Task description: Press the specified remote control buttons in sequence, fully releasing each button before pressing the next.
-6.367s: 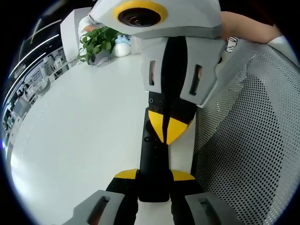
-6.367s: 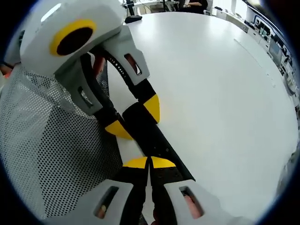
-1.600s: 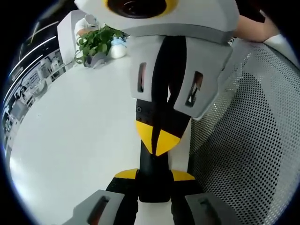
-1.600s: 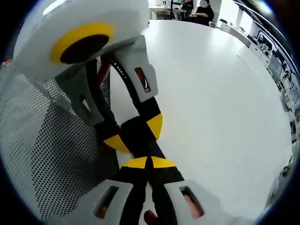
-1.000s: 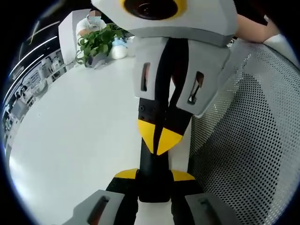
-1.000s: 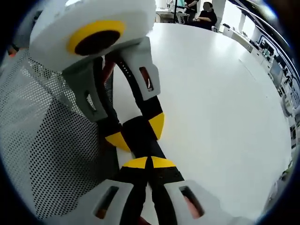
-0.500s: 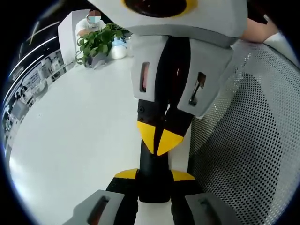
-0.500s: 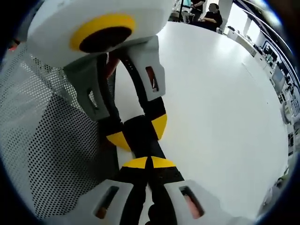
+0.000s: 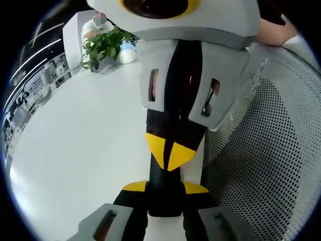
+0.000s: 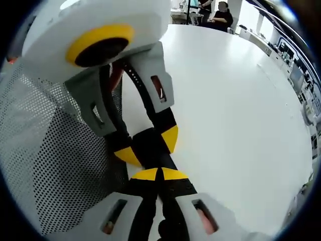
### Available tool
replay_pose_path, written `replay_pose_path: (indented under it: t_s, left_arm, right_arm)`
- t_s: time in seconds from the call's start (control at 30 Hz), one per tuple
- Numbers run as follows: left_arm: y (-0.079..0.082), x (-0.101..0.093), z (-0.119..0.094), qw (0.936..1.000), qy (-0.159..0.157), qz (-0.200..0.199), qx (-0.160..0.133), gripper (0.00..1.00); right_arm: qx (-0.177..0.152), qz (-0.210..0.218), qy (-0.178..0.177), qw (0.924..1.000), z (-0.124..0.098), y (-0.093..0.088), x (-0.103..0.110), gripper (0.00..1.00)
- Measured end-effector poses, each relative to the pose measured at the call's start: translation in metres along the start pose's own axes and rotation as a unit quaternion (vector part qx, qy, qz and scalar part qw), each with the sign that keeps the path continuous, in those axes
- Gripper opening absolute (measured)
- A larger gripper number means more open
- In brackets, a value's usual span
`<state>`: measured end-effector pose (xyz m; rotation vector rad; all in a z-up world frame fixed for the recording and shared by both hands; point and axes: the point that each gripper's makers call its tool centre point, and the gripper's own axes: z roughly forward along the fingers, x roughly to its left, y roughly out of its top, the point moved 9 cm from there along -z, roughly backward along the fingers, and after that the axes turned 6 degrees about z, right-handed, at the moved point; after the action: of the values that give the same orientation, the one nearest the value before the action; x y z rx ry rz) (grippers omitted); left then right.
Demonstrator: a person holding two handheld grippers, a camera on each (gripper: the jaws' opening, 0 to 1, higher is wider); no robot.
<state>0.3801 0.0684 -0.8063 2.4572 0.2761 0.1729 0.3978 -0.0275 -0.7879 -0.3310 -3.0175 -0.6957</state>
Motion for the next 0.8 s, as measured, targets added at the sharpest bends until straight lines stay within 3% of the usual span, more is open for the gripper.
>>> replay_pose_path:
  t_s: [0.4,0.8]
  left_arm:
    - [-0.0001,-0.0006,0.0008,1.0000,0.005,-0.005,0.000,0.25]
    - [0.0016,-0.0008,0.0014,1.0000,0.005,-0.003,0.008,0.25]
  right_arm:
    - [0.001,0.036,0.006,0.9993,-0.0001,0.0005,-0.0022,0.00]
    - [0.011,0.038,0.001,0.9992,-0.0003,0.0021,-0.0009,0.00]
